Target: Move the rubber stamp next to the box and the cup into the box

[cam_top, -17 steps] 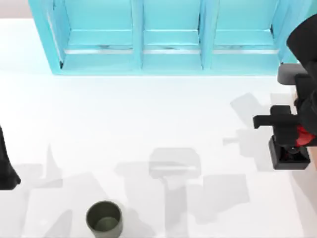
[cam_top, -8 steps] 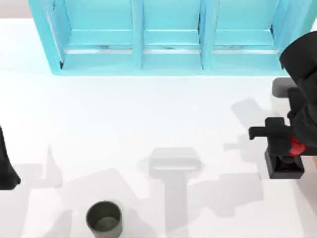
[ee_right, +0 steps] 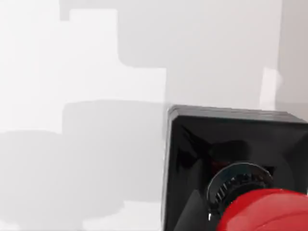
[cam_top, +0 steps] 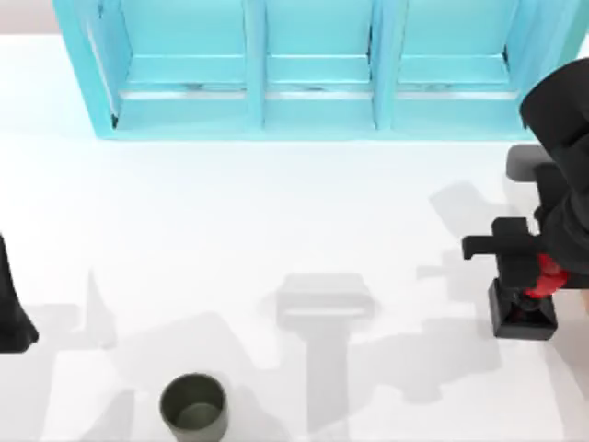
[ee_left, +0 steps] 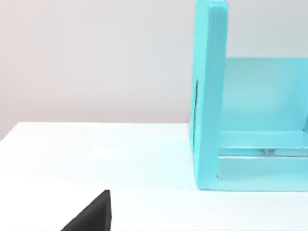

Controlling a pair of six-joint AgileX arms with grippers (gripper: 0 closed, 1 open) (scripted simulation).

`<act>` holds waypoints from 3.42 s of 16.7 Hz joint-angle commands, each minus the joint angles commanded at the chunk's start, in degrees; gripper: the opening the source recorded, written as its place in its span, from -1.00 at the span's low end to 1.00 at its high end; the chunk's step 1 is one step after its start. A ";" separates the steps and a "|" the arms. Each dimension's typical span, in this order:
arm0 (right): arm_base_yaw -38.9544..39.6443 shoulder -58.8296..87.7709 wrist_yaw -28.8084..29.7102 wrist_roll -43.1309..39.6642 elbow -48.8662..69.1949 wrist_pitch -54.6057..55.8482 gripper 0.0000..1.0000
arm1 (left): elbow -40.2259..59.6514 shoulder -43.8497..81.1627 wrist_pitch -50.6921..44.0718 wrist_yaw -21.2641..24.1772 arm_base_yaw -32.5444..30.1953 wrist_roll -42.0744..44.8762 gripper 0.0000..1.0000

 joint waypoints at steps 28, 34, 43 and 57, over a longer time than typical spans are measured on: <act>-0.01 -0.34 -0.04 -0.11 11.79 -12.27 1.00 | 0.00 0.00 0.00 0.00 0.00 0.00 1.00; -0.09 -0.62 -0.06 -0.19 17.43 -18.19 1.00 | 0.00 0.00 0.00 0.00 0.00 0.00 1.00; -0.11 -0.88 -0.07 -0.32 21.64 -22.72 1.00 | 0.00 0.00 0.00 0.00 0.00 0.00 1.00; 22.94 22.59 -2.36 22.38 41.91 -25.67 1.00 | 0.00 0.00 0.00 0.00 0.00 0.00 1.00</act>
